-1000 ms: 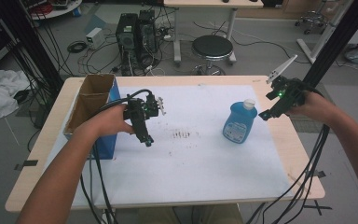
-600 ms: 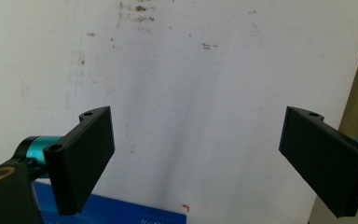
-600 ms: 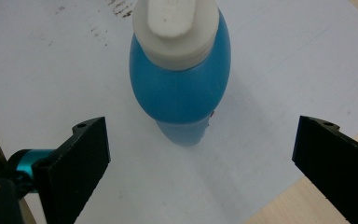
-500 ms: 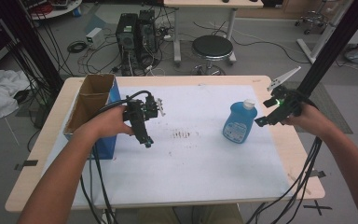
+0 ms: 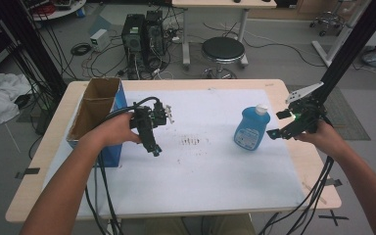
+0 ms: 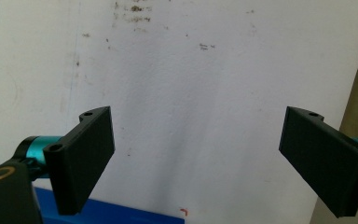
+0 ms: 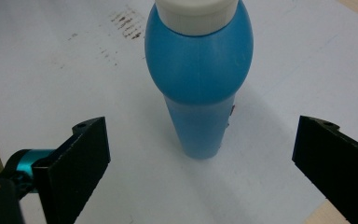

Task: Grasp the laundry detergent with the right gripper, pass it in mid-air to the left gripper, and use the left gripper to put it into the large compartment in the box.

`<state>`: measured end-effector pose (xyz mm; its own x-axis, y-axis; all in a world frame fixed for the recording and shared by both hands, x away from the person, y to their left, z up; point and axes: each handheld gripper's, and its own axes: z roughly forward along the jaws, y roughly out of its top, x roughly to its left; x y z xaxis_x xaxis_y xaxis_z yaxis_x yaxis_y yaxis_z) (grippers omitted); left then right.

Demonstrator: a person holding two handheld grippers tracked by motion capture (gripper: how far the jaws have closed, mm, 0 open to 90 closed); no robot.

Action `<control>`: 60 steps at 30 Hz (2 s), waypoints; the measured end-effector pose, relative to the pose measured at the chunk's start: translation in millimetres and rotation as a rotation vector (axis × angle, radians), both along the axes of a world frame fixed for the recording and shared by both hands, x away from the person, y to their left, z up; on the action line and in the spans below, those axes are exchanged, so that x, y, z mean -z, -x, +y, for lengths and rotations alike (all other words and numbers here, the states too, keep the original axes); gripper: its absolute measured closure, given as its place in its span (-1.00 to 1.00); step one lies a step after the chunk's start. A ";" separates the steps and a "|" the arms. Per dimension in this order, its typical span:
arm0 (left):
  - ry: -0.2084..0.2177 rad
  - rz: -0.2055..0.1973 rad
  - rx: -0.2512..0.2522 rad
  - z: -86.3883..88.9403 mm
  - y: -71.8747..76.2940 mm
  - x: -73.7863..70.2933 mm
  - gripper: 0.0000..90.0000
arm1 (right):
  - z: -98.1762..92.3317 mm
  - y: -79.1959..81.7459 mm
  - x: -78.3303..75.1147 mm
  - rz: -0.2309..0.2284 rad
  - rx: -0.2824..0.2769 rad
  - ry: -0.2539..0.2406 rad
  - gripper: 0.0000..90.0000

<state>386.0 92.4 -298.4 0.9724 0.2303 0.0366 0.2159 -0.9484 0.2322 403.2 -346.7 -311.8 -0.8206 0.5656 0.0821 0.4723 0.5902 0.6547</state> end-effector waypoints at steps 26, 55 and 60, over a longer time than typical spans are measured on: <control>0.006 0.011 -0.002 -1.8 -2.1 6.1 -0.77 | -0.2 9.4 40.6 -0.079 0.015 -0.150 -0.93; 0.021 0.025 -0.019 5.5 -3.3 11.8 -0.77 | 20.1 -9.3 70.6 -0.126 0.022 -0.234 -0.93; 0.016 0.028 -0.020 5.6 -4.0 12.5 -0.77 | 22.3 -11.4 73.2 -0.142 0.018 -0.259 -0.93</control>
<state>390.0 98.0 -310.8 0.9683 0.2498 0.0057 0.2411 -0.9402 0.2406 414.6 -324.5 -385.0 -0.8241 0.5555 0.1109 0.3744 0.3873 0.8425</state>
